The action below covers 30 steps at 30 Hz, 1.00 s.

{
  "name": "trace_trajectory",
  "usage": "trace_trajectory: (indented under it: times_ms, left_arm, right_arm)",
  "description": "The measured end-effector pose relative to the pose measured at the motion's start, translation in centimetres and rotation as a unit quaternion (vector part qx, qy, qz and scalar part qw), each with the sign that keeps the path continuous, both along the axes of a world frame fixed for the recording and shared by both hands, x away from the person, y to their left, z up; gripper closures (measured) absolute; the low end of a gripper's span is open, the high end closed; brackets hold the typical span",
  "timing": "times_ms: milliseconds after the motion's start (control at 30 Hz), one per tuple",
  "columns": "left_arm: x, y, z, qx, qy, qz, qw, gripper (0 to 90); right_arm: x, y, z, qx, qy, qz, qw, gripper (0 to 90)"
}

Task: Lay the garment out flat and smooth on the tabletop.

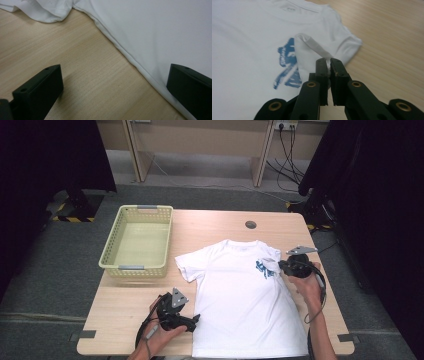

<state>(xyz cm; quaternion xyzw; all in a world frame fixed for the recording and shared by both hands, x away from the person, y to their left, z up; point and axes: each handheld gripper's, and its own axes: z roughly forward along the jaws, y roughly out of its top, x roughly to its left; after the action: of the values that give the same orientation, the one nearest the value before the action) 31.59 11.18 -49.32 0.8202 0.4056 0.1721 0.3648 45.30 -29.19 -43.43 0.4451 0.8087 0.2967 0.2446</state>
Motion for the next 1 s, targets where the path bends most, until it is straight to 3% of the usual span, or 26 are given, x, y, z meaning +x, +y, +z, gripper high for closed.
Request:
trace_trajectory:
  times_ms: [133,267,367,467,633,800,900,1000]
  left_arm:
    - [0.0,0.0,0.0,0.001,0.000,0.000,1.0000,0.0]
    - [0.0,0.0,0.0,0.001,0.000,0.000,1.0000,0.0]
    - [0.0,0.0,0.0,0.000,0.000,0.000,1.0000,0.0]
    - [0.0,0.0,0.0,0.001,0.000,0.000,1.0000,0.0]
    - [0.0,0.0,0.0,0.001,0.000,0.000,1.0000,0.0]
    - [0.0,0.0,0.0,0.001,0.000,0.000,1.0000,0.0]
    - [0.0,0.0,0.0,0.000,0.000,0.000,1.0000,0.0]
    - [0.0,0.0,0.0,0.000,0.000,0.000,1.0000,0.0]
  right_arm:
    - [-1.2,-2.3,-0.1,-0.012,-0.020,-0.035,0.9991,85.4]
    - [-2.7,-5.1,-0.6,0.006,-0.041,-0.077,0.9961,84.9]
    - [-3.5,-7.1,-1.5,0.018,-0.039,-0.099,0.9942,84.2]
    - [-4.0,-8.2,-2.6,0.018,-0.020,-0.108,0.9938,79.2]
    - [-4.2,-9.4,-3.0,0.028,-0.006,-0.128,0.9913,68.2]
    - [-4.0,-9.3,-2.4,0.049,-0.014,-0.138,0.9891,60.6]
    - [-3.4,-8.9,-2.1,0.057,-0.012,-0.133,0.9893,56.5]
    - [-2.1,-8.8,-1.6,0.088,-0.003,-0.131,0.9875,51.9]
